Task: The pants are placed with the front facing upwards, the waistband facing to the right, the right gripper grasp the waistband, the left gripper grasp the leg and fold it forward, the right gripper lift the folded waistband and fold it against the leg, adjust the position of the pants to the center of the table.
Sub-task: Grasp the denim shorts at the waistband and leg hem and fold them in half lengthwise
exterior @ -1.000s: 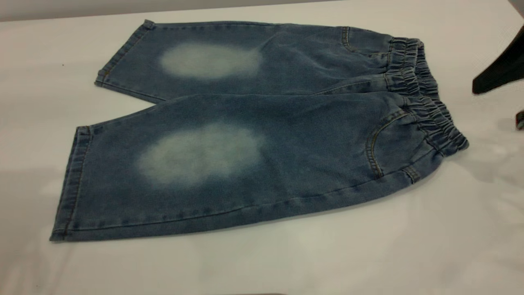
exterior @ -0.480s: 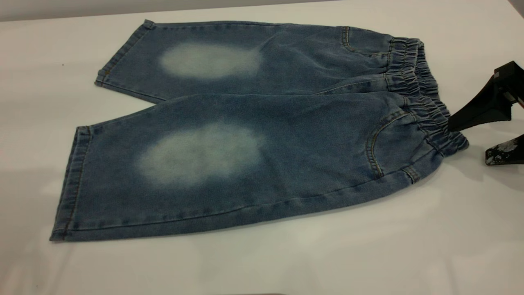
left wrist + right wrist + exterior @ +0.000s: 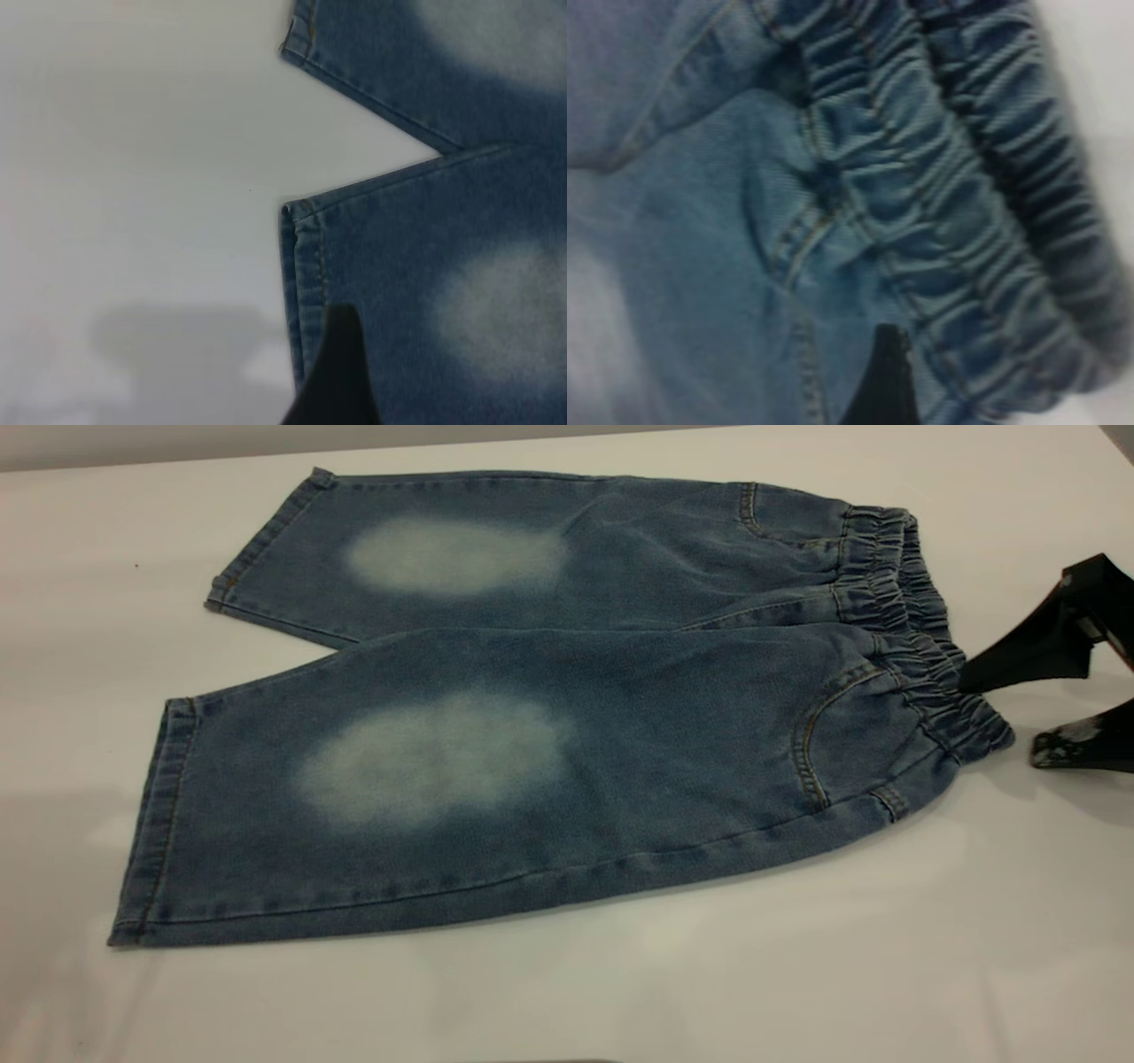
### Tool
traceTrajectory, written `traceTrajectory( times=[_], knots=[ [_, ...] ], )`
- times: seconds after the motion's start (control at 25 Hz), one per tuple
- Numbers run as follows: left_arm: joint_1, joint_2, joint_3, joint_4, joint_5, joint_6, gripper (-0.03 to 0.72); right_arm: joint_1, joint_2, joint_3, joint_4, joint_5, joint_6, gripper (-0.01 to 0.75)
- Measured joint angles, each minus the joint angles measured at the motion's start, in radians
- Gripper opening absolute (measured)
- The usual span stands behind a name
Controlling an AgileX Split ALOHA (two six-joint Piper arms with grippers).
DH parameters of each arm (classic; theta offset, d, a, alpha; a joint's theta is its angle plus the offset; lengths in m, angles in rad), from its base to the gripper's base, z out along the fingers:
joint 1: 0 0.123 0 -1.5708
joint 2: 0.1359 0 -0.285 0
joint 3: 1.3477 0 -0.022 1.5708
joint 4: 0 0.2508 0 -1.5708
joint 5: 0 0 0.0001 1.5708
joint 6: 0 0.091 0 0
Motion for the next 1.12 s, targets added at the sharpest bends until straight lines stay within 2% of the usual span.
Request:
traceTrajectory(
  times=[0.24, 0.56, 0.68, 0.88, 1.0, 1.12],
  knots=[
    [0.000, 0.000, 0.000, 0.000, 0.000, 0.000, 0.579, 0.002, 0.068, -0.010, 0.040, 0.134, -0.043, 0.581],
    [0.000, 0.000, 0.000, 0.000, -0.001, 0.000, 0.579, 0.053, 0.118, -0.072, 0.037, 0.212, -0.056, 0.581],
    [0.000, 0.000, 0.000, 0.000, -0.001, 0.000, 0.579, 0.049, 0.121, -0.090, 0.035, 0.281, -0.058, 0.570],
    [0.000, 0.000, 0.000, 0.000, 0.000, 0.000, 0.579, 0.046, 0.121, -0.100, 0.036, 0.409, -0.066, 0.531],
    [0.000, 0.000, 0.000, 0.000, 0.000, 0.000, 0.579, 0.046, 0.121, -0.100, 0.033, 0.420, -0.062, 0.492],
    [0.000, 0.000, 0.000, 0.000, 0.003, -0.001, 0.579, 0.044, 0.121, -0.100, 0.012, 0.382, -0.044, 0.415]
  ],
)
